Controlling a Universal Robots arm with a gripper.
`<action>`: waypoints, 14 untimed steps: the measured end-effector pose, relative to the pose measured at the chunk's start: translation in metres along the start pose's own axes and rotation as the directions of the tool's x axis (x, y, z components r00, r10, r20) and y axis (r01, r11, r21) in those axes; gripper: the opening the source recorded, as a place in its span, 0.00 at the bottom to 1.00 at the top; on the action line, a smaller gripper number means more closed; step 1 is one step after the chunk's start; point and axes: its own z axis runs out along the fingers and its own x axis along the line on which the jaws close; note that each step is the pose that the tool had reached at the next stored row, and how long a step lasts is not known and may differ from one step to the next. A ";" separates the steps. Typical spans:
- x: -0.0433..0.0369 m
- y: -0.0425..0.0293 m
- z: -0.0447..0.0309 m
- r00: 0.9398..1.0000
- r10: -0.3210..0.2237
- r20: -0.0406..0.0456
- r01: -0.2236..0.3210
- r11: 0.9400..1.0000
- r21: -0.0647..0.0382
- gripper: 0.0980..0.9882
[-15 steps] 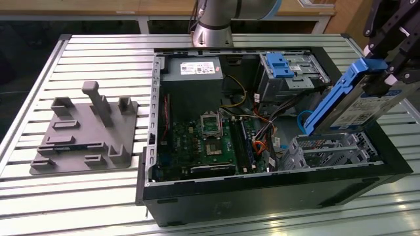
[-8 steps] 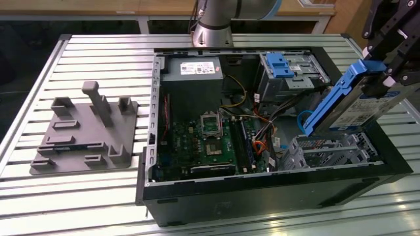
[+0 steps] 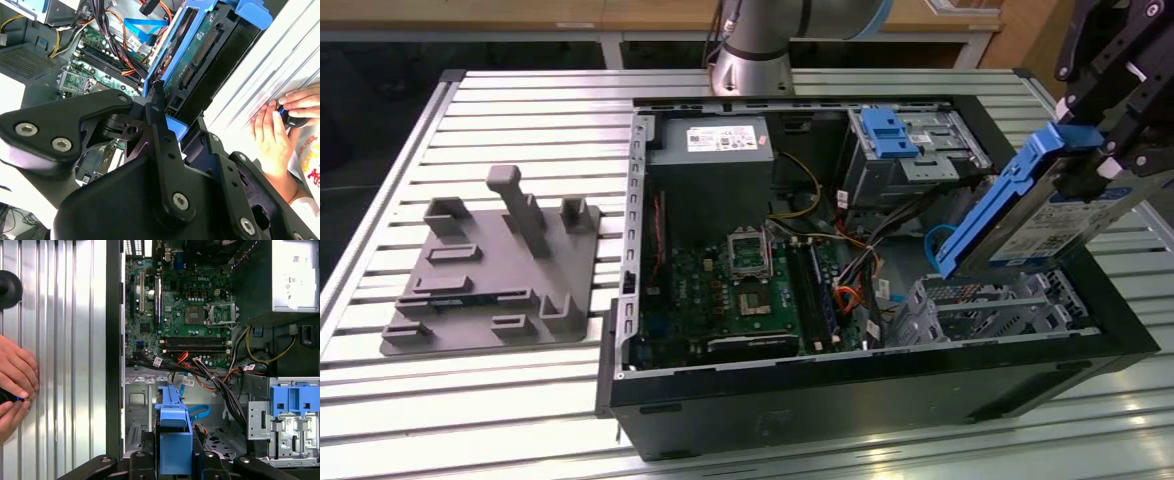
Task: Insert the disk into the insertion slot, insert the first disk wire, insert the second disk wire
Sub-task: 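Insert the disk into the insertion slot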
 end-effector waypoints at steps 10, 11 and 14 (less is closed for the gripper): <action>0.0002 0.0000 0.0030 1.000 0.000 0.000 0.000 1.000 0.000 0.30; 0.0002 0.0000 0.0034 1.000 0.000 0.000 0.000 1.000 0.000 0.30; 0.0004 -0.0001 0.0046 1.000 0.000 0.000 0.000 1.000 0.000 0.30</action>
